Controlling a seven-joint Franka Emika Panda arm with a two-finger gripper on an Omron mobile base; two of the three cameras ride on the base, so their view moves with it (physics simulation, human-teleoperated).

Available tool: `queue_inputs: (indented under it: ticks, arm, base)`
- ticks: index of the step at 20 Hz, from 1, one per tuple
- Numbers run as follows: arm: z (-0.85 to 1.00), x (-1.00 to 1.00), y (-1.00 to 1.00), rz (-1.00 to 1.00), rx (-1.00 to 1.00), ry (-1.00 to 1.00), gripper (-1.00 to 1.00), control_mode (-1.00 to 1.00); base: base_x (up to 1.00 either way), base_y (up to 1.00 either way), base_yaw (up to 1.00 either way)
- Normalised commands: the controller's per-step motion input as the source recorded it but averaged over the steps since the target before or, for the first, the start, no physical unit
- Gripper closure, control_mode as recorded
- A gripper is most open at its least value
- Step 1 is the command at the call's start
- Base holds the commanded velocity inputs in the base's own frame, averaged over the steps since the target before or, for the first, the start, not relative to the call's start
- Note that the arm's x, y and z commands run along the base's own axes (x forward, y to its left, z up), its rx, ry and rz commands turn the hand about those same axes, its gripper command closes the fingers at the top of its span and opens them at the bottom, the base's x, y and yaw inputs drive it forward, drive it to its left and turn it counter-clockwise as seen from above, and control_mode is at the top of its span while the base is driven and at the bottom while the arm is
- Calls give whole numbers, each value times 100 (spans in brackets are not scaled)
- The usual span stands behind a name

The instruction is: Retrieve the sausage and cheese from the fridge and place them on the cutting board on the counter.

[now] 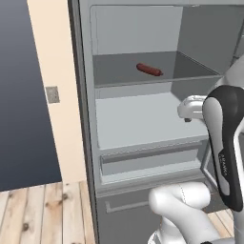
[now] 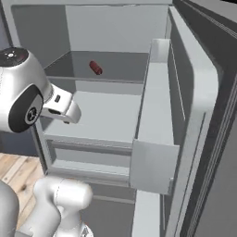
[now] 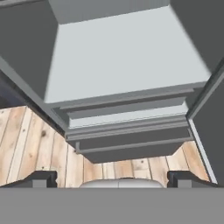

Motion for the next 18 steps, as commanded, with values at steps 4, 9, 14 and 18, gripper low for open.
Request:
queue_inputs:
  ticks: [4, 9, 14, 18]
  arm:
    - [0, 0, 0, 0, 0, 0, -100, 100]
    - [0, 0, 0, 0, 0, 0, -100, 100]
    - [0, 0, 0, 0, 0, 0, -100, 100]
    - [9, 21, 0, 1, 0, -6, -100, -100]
  base:
    - [62, -1, -21]
    - [81, 0, -13]
    - [17, -6, -1]
    - [39, 0, 0]
